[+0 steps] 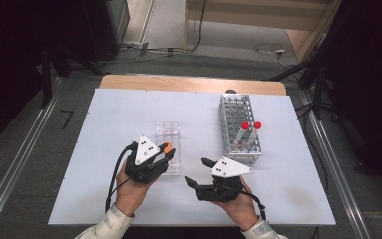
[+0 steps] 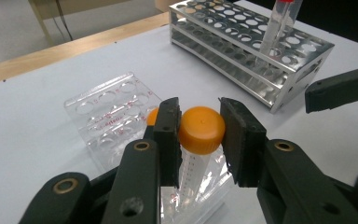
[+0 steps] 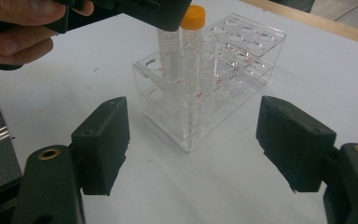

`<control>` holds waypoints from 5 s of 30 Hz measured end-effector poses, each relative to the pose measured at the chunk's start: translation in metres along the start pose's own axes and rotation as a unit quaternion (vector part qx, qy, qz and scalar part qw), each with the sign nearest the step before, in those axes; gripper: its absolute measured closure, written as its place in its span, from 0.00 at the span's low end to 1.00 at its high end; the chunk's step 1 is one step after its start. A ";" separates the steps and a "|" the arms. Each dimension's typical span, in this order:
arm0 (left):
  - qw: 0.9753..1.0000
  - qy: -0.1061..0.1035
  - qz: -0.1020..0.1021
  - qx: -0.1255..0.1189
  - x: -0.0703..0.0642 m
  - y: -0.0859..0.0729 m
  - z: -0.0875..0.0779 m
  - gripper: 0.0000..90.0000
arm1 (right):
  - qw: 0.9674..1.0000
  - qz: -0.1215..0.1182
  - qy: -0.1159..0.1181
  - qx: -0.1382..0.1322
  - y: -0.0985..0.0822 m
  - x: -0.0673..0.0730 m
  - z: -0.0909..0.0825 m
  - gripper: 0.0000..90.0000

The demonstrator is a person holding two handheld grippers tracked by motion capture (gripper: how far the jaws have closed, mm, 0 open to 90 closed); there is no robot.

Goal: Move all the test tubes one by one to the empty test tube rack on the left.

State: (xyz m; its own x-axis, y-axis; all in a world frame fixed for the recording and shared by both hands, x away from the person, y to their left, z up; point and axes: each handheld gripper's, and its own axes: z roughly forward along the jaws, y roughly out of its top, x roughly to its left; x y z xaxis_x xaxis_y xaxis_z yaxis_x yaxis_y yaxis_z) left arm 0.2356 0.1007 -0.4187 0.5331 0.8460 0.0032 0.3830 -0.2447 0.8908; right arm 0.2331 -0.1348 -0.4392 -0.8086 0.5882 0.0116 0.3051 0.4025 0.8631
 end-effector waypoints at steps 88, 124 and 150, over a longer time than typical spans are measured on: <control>0.998 -0.001 -0.052 -0.027 0.008 0.003 -0.004 0.26 | 0.957 0.108 -0.266 -0.042 -0.021 -0.158 -0.036 0.79; 0.998 0.002 -0.052 -0.029 0.007 0.003 -0.004 0.24 | 0.965 0.099 -0.230 -0.078 0.000 -0.134 -0.076 0.79; 0.998 0.006 -0.058 -0.036 0.010 0.003 -0.007 0.24 | 0.976 0.073 -0.191 -0.077 0.009 -0.105 -0.074 0.79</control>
State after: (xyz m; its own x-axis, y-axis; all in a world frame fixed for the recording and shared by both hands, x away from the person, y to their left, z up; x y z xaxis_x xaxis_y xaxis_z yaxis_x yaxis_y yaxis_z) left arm 0.2368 0.1113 -0.4124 0.4797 0.8721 -0.0969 0.3856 -0.1104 0.9160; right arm 0.2832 -0.2446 -0.3954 -0.5064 0.8619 -0.0242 0.3006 0.2027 0.9320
